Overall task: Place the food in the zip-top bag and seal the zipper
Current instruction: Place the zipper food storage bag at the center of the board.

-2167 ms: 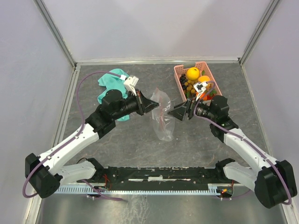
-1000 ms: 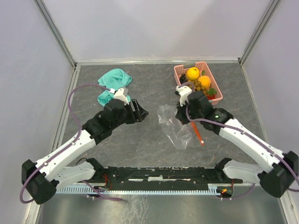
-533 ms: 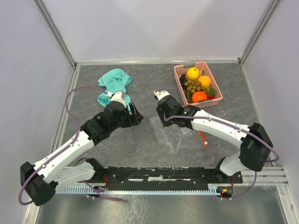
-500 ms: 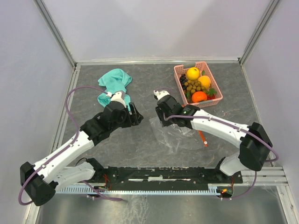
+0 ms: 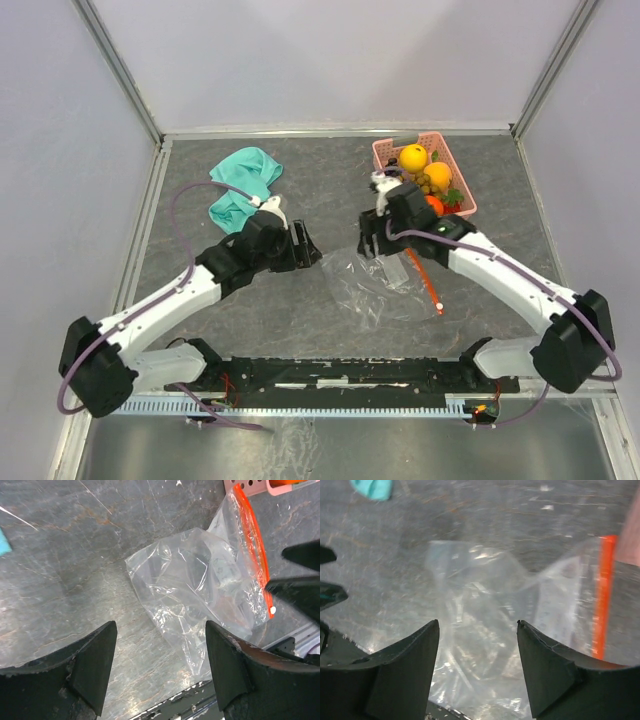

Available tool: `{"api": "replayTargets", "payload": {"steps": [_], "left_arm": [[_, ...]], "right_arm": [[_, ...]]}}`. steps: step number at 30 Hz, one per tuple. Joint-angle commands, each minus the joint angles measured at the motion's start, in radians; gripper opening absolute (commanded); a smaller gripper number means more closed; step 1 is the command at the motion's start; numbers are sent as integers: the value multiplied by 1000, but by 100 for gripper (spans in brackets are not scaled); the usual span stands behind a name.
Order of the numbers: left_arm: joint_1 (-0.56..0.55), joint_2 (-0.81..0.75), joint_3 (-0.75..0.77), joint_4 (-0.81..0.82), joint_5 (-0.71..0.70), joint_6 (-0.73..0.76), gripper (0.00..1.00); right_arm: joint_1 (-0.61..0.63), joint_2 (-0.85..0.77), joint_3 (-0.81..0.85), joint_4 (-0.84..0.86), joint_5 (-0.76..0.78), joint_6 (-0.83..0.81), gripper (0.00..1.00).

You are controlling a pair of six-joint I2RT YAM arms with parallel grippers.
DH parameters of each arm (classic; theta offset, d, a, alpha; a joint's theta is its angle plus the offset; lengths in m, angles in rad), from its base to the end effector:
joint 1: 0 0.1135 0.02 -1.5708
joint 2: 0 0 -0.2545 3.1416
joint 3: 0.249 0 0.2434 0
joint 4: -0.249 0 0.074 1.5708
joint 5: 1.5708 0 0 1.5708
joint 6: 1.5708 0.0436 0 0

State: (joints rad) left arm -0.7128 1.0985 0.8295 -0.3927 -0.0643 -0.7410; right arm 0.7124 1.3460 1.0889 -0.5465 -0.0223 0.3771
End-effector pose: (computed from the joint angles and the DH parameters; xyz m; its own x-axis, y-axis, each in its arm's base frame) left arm 0.1836 -0.1550 0.2631 -0.7576 -0.2355 -0.6087 0.1394 0.8527 -0.5034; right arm 0.2175 0.1892 0.2750 -0.7515 -0.1626 -0.6394 -0.4178 0.8673 0.2705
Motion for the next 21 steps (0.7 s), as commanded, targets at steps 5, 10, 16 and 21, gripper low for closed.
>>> {"api": "replayTargets", "payload": {"steps": [5, 10, 16, 21], "left_arm": [[-37, 165, 93, 150, 83, -119, 78], [-66, 270, 128, 168, 85, -125, 78], [-76, 377, 164, 181, 121, -125, 77], [-76, 420, 187, 175, 115, -100, 76]], "right_arm": [[-283, -96, -118, 65, -196, -52, 78], [-445, -78, -199, 138, -292, -29, 79], [-550, -1, -270, 288, -406, 49, 79], [-563, 51, -299, 350, -433, 53, 78]]}}
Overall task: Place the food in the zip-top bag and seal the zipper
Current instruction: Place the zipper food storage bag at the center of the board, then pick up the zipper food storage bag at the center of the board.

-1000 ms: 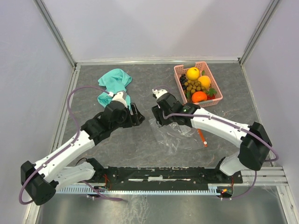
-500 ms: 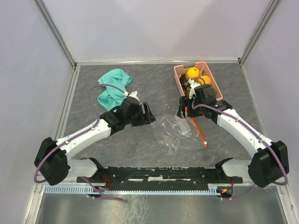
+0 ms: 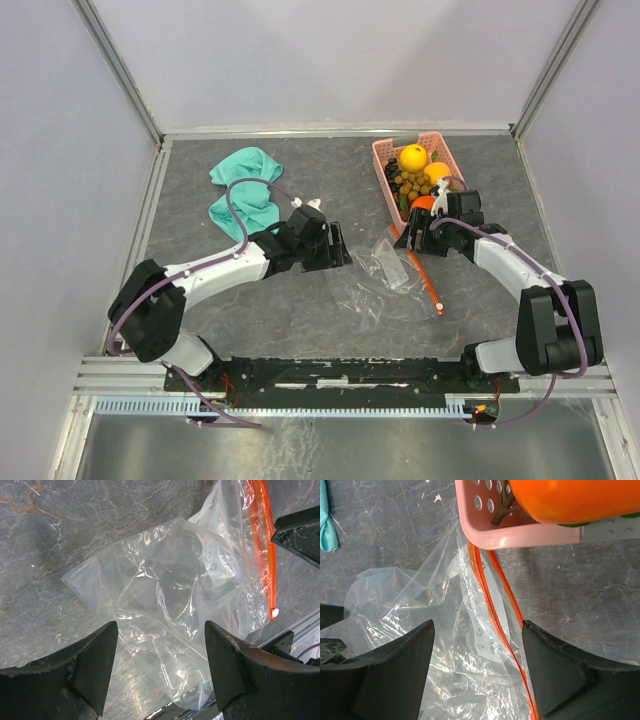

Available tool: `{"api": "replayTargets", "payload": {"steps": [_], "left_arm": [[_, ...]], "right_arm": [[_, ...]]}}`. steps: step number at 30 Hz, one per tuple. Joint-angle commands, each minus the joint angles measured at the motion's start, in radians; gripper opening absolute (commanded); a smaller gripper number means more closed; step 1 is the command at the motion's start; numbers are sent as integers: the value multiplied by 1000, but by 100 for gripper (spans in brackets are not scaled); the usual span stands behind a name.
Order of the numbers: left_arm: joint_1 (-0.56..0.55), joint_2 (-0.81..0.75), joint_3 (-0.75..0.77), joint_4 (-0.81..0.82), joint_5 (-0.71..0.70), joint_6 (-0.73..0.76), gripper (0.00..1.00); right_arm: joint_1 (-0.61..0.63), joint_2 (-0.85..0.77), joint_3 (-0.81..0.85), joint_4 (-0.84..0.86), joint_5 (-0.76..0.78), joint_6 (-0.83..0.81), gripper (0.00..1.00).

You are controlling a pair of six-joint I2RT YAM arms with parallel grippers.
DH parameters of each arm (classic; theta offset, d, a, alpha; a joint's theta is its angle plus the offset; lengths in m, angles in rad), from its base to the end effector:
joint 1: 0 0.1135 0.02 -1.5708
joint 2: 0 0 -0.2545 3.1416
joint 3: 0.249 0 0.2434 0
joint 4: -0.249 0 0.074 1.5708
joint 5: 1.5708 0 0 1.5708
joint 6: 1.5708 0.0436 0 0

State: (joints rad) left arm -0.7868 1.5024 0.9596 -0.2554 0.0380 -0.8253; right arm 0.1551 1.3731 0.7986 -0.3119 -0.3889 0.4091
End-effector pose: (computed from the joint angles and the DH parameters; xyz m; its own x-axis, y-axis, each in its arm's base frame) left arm 0.2231 -0.2261 0.2127 -0.8767 -0.1607 -0.4535 0.1212 0.8385 -0.5313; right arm 0.2671 0.0585 0.1966 -0.8534 0.2391 -0.4632 -0.0439 0.8524 0.5210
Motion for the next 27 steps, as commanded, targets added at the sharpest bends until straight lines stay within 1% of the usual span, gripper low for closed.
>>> {"api": "replayTargets", "payload": {"steps": [1, 6, 14, 18, 21, 27], "left_arm": [[-3, 23, 55, 37, 9, -10, 76], [-3, 59, 65, 14, -16, 20, 74], [0, 70, 61, -13, -84, 62, 72], [3, 73, 60, -12, -87, 68, 70], [1, 75, 60, -10, -85, 67, 70], [2, 71, 53, -7, -83, 68, 68]], "right_arm": [[-8, 35, -10, 122, -78, 17, 78], [-9, 71, -5, 144, -174, 13, 72], [-9, 32, -21, 152, -265, 20, 62], [-8, 28, -30, 156, -301, 19, 58], [-8, 40, -36, 160, -314, 25, 56], [-8, 55, -78, 188, -285, 26, 56]]}}
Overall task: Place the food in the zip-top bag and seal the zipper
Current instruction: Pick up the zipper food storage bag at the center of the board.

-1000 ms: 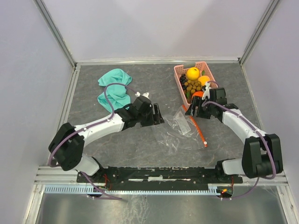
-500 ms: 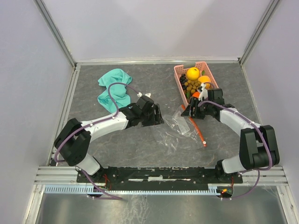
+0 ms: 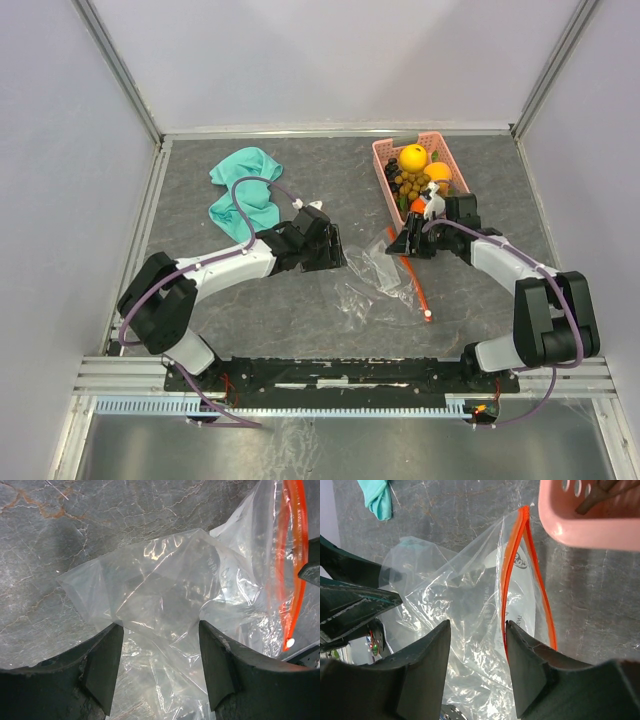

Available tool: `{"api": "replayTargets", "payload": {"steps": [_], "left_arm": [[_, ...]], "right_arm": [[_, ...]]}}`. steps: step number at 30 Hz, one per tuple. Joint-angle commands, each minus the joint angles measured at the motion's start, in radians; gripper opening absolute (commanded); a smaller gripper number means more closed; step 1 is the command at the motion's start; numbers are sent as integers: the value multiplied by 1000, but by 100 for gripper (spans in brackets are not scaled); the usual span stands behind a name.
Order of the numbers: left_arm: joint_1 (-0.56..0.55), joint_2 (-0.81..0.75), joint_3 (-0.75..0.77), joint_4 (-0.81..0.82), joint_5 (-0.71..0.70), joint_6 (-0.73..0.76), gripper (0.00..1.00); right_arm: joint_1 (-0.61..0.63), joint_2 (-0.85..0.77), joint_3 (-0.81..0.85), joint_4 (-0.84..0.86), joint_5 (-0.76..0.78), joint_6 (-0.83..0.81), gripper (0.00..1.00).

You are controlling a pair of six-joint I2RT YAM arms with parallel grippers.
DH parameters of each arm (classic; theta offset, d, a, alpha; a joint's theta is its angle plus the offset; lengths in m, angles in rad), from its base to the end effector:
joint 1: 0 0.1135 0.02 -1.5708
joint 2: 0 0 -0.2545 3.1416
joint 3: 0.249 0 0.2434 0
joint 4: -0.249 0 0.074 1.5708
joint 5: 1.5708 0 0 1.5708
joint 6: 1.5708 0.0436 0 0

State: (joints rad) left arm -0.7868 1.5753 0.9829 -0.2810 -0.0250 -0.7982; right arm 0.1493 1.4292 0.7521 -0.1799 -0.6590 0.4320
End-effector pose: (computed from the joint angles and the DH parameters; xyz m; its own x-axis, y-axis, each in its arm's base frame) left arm 0.2309 -0.2300 0.1959 -0.8766 -0.1348 -0.4620 0.0986 0.8893 -0.4465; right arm 0.2695 0.0675 0.1824 -0.8940 0.2003 -0.4008 -0.1538 0.7029 0.6944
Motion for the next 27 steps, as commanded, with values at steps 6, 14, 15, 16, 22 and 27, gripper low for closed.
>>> {"api": "replayTargets", "payload": {"steps": [6, 14, 15, 16, 22, 27], "left_arm": [[3, -3, 13, 23, -15, 42, 67], [10, -15, -25, 40, -19, 30, 66], [11, -18, -29, 42, -24, 29, 66], [11, -24, -33, 45, -27, 26, 66], [14, -46, -44, 52, -38, 24, 66], [15, -44, -51, 62, -39, 24, 66]], "right_arm": [[-2, 27, -82, 101, -12, 10, 57], [-3, -8, -102, 117, -39, 25, 45], [-2, -19, -101, 111, -41, 25, 40], [-3, -31, -97, 103, -46, 23, 33], [-2, -145, -63, 50, -75, 38, 2], [6, -226, -23, 53, -115, 83, 2]]}}
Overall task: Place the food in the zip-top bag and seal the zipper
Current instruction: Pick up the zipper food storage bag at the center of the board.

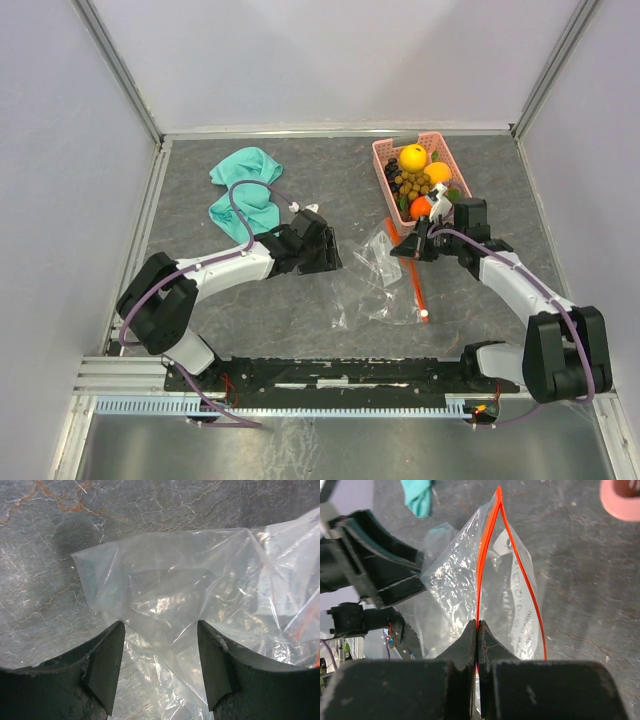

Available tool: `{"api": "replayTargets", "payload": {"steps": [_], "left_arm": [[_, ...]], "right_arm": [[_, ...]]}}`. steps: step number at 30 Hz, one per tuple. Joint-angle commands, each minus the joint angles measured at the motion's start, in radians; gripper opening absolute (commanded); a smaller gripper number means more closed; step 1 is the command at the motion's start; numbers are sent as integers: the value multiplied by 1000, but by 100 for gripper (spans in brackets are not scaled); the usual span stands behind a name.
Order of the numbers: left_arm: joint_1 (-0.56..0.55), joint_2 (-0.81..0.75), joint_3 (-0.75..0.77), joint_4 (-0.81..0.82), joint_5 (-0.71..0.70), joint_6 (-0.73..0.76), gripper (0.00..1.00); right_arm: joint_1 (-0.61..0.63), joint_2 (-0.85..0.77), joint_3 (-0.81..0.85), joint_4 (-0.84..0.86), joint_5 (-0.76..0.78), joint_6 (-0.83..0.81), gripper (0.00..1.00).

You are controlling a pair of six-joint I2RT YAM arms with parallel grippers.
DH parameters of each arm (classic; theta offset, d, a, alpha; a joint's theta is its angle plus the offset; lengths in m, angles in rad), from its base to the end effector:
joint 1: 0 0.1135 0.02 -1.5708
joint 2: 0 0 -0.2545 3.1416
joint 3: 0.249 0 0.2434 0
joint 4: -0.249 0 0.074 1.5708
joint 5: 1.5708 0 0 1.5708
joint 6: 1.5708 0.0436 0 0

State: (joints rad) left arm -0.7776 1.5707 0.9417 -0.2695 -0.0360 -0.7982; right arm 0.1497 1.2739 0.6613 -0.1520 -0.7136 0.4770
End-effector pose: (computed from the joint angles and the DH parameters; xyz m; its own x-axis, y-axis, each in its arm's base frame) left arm 0.2286 -0.2228 0.1857 -0.8798 -0.1381 -0.4549 0.0790 0.9011 -0.4263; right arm 0.2432 0.0655 0.1963 -0.8743 0.2192 -0.4331 -0.2008 0.6489 0.7339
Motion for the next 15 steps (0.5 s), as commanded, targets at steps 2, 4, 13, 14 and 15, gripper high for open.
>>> {"api": "replayTargets", "payload": {"steps": [2, 4, 13, 14, 15], "left_arm": [[6, -38, -14, 59, -30, 25, 66], [8, -36, -19, 67, -35, 27, 66], [12, -25, -35, 121, -53, 35, 67], [12, -29, -34, 124, -53, 38, 68], [12, -35, -31, 124, -55, 41, 68]], "right_arm": [[8, -94, 84, 38, -80, 62, 2], [12, -114, 92, 66, -99, 105, 2], [53, -136, 144, 187, -127, 264, 2], [63, -136, 156, 176, -118, 258, 2], [76, -136, 173, 151, -101, 237, 2]]}}
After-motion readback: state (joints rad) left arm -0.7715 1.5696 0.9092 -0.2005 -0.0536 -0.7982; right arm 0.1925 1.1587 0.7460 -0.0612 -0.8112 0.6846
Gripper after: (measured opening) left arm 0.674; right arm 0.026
